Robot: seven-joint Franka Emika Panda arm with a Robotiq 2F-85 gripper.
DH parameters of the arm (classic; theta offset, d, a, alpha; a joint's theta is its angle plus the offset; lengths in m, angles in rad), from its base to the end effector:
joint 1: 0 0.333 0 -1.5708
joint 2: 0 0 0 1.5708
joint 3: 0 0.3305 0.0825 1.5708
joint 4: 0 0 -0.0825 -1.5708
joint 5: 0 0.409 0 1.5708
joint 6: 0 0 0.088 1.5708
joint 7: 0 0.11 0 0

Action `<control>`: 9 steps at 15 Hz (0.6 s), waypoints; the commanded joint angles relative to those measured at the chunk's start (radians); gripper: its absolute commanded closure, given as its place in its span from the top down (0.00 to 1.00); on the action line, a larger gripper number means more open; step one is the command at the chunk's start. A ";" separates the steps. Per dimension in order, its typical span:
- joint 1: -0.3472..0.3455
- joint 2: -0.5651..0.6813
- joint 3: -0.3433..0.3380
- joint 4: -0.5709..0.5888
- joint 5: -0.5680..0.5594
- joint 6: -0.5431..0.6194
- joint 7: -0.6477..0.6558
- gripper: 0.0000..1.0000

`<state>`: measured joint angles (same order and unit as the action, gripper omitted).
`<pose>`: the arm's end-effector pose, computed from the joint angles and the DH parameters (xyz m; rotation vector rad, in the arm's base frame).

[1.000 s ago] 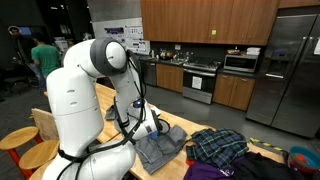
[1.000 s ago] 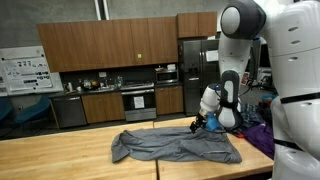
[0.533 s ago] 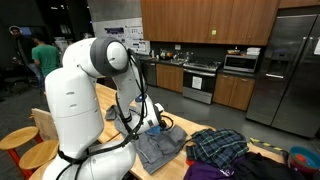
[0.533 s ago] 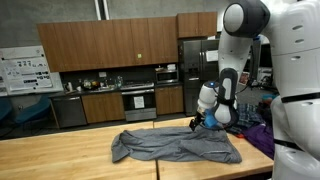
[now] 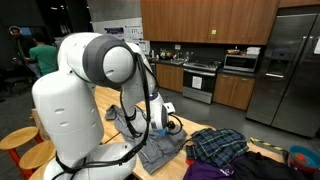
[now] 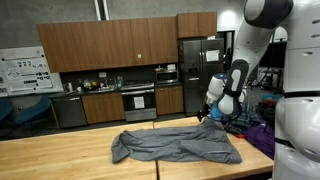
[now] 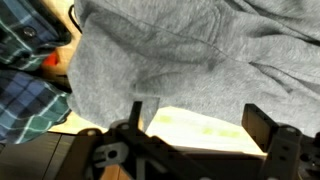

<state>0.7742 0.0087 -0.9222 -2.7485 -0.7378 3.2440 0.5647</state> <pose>0.4260 0.0031 0.2499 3.0426 0.0615 0.7242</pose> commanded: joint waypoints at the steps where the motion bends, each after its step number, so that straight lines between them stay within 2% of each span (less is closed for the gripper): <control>1: 0.023 -0.224 -0.066 -0.055 0.060 -0.109 -0.005 1.00; 2: 0.125 -0.275 -0.165 -0.035 0.093 -0.168 -0.011 1.00; 3: 0.179 -0.308 -0.248 -0.034 0.175 -0.188 -0.088 1.00; 4: 0.201 -0.333 -0.301 -0.028 0.233 -0.198 -0.139 1.00; 5: 0.260 -0.349 -0.376 0.007 0.283 -0.225 -0.171 1.00; 9: 0.475 -0.372 -0.633 0.134 0.408 -0.274 -0.246 1.00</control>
<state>1.1022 -0.3195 -1.4025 -2.6965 -0.3992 3.0214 0.3643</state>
